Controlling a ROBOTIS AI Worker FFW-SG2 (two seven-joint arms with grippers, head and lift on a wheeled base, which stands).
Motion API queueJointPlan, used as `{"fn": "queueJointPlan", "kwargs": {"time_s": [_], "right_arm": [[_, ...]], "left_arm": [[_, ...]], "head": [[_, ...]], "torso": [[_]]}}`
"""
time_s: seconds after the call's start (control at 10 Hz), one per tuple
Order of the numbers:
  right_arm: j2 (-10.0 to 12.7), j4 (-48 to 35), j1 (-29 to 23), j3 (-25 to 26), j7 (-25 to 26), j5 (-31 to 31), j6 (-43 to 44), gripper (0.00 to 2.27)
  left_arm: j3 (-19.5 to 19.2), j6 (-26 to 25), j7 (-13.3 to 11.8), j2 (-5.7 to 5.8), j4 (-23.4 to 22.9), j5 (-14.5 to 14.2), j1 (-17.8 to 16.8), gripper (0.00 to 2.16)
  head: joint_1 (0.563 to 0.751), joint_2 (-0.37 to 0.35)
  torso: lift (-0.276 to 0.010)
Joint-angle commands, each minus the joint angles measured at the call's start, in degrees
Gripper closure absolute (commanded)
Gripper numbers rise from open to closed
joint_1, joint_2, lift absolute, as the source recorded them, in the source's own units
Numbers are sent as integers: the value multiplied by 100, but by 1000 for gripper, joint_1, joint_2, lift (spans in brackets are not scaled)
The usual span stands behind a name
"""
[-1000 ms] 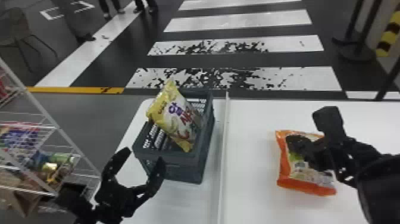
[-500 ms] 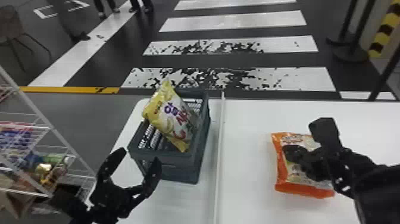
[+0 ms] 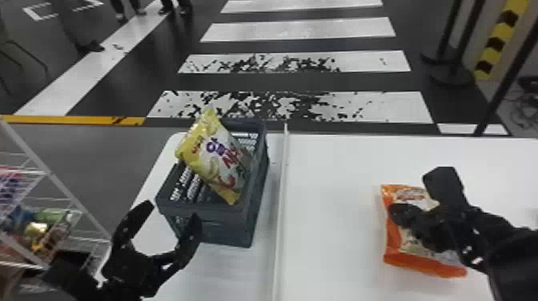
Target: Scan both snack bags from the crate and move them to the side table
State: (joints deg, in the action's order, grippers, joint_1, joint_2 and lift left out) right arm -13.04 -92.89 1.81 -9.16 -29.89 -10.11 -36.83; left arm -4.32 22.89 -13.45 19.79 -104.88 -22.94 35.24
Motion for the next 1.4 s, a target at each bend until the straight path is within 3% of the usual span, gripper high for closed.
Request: {"fn": "queueJointPlan", "kwargs": {"time_s": [0.0, 0.4, 0.8, 1.0, 1.3], "right_arm": [[-208, 8, -14, 37, -17, -8, 30, 2128], [-471, 34, -58, 81, -78, -17, 30, 2128], [-348, -669, -312, 28, -96, 132, -198, 2128], [-269, -1346, -690, -103, -96, 53, -655, 2128], [-261, -2154, -1587, 2, -87, -184, -602, 2128]], "left_arm": [[-8, 0, 0, -2, 3, 0, -8, 29], [-8, 0, 0, -11, 12, 0, 1, 29], [1, 0, 0, -19, 3, 9, 1, 29], [1, 0, 0, -19, 12, 9, 1, 29], [27, 0, 0, -19, 73, 9, -52, 29]], "head": [[695, 139], [695, 86], [695, 85], [695, 126], [695, 164]], "torso": [[-99], [-99], [-99], [-99], [-99]]}}
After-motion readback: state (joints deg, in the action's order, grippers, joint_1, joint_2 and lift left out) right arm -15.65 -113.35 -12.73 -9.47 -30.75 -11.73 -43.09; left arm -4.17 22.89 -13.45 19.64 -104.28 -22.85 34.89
